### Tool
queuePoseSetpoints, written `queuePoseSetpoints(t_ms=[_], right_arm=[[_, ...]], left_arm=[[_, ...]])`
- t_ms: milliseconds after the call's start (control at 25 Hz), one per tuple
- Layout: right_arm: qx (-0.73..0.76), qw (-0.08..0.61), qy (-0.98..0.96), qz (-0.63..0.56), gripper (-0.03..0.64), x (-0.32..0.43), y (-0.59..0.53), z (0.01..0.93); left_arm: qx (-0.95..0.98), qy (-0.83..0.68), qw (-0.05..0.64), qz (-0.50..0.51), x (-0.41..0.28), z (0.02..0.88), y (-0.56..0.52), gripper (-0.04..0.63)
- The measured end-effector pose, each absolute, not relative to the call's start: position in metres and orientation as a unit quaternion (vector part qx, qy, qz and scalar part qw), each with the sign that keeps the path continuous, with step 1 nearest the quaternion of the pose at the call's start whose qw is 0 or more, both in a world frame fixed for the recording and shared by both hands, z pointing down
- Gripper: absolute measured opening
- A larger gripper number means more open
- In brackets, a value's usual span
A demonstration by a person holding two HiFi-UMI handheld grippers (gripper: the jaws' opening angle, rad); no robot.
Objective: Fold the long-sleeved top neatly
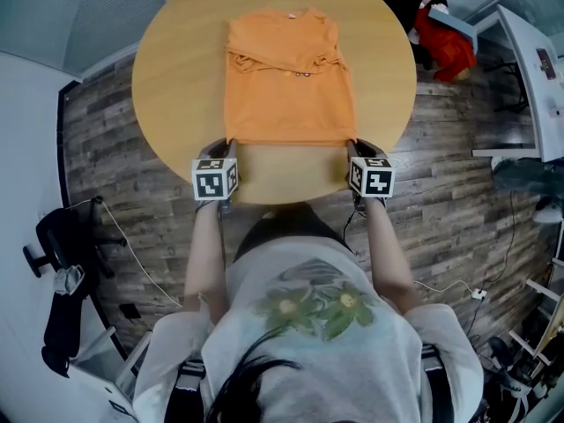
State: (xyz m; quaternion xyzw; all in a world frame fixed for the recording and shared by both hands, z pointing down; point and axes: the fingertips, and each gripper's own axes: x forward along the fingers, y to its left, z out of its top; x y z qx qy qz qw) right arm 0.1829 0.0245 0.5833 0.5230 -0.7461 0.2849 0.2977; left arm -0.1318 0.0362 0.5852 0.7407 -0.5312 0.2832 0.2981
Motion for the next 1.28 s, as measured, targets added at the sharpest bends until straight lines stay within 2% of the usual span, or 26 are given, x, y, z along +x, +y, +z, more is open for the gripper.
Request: queuePoseSetpoints(t_ms=[720,1280], right_arm=[[0.541,0.241,-0.751,0.293,0.043,0.174,0.14,0.536],[0.56,0.178,-0.759,0.281,0.043,0.175,0.113,0.493]], left_arm=[[0.758,-0.528,0.31,0.225,-0.143,0.545,0.158,0.02],[0.761,-0.535,0.34,0.139,-0.149,0.506,0.129,0.02]])
